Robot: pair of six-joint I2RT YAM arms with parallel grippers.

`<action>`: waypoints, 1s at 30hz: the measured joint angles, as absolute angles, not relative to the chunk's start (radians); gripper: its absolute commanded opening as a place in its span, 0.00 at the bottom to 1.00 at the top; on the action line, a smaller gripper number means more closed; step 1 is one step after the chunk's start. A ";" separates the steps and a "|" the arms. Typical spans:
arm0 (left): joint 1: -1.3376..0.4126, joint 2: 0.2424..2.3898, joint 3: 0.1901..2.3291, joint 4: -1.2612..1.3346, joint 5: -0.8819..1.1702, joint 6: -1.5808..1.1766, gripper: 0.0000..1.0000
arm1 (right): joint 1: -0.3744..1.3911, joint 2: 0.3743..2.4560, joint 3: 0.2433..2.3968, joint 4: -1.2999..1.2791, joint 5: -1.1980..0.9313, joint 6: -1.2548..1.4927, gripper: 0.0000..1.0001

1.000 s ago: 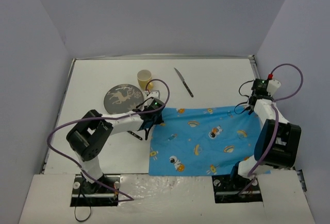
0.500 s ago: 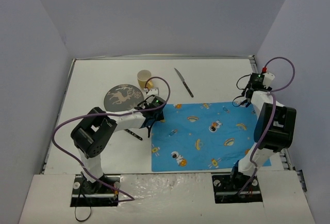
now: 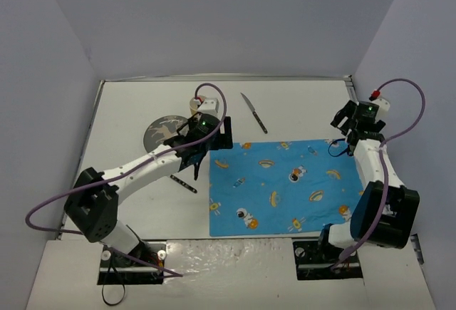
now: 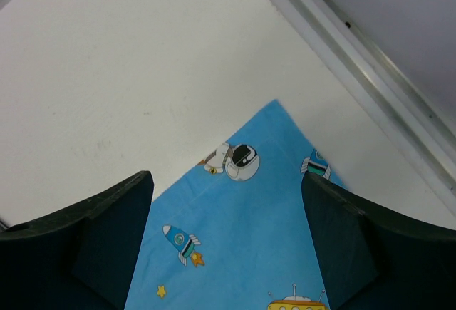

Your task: Set the dinner table for one person

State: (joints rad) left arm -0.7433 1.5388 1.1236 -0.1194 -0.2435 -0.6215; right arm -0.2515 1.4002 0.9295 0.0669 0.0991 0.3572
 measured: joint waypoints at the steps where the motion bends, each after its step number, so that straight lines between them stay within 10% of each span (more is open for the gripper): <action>1: -0.743 1.517 1.130 -0.125 -0.228 -0.608 0.80 | -0.258 1.388 0.904 0.064 0.083 0.371 0.82; 30: -0.747 1.935 1.216 0.027 0.002 -0.611 0.75 | -0.422 1.654 0.795 0.261 -0.195 0.471 0.84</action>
